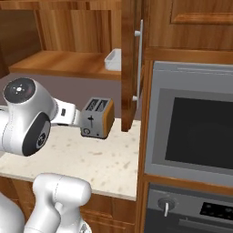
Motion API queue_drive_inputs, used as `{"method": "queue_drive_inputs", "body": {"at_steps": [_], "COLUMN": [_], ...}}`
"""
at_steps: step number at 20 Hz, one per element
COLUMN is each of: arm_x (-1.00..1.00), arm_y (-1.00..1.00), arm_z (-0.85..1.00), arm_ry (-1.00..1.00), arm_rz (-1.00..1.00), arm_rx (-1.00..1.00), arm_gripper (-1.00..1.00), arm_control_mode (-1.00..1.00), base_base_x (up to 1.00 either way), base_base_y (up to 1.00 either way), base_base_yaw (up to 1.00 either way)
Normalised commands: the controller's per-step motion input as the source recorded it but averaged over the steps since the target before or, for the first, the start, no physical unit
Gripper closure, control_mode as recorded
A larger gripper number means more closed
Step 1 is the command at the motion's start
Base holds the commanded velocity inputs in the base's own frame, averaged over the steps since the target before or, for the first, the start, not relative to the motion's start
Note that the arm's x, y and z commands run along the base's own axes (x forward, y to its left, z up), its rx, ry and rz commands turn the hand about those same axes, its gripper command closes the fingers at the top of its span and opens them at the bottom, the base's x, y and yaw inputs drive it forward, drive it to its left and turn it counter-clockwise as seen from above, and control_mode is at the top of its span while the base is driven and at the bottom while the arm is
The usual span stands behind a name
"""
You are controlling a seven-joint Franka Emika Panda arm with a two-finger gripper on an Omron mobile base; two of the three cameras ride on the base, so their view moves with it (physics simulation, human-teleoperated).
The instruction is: Retrieve the tupperware and aluminum foil from the cabinet and place them on the dining counter near the plate with chicken drumstick and shrimp to prepare for storing leftovers.
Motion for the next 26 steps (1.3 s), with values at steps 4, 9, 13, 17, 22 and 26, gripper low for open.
{"method": "queue_drive_inputs", "body": {"at_steps": [4,9,13,17,22,26], "arm_x": [0.00,0.05,0.07,0.07,0.01,0.23], "arm_y": [0.00,0.00,0.00,0.00,-0.08,-0.25], "arm_z": [0.00,0.09,0.61,0.69,0.43,0.14], "arm_ry": [0.00,0.00,0.00,0.00,0.00,0.00], "arm_rz": [0.00,-0.02,-0.18,-0.27,-0.29,-0.26], "arm_rx": [0.00,0.00,0.00,0.01,0.14,0.18], "arm_gripper": [-1.00,-1.00,-1.00,-1.00,-1.00,-1.00], "arm_control_mode": [1.00,-1.00,-1.00,-1.00,-1.00,-1.00], "base_base_x": [0.00,0.00,0.00,0.00,0.00,0.00], "base_base_y": [-0.18,0.00,0.00,0.00,0.00,0.00], "base_base_yaw": [0.00,0.00,0.00,0.00,0.00,0.00]}}
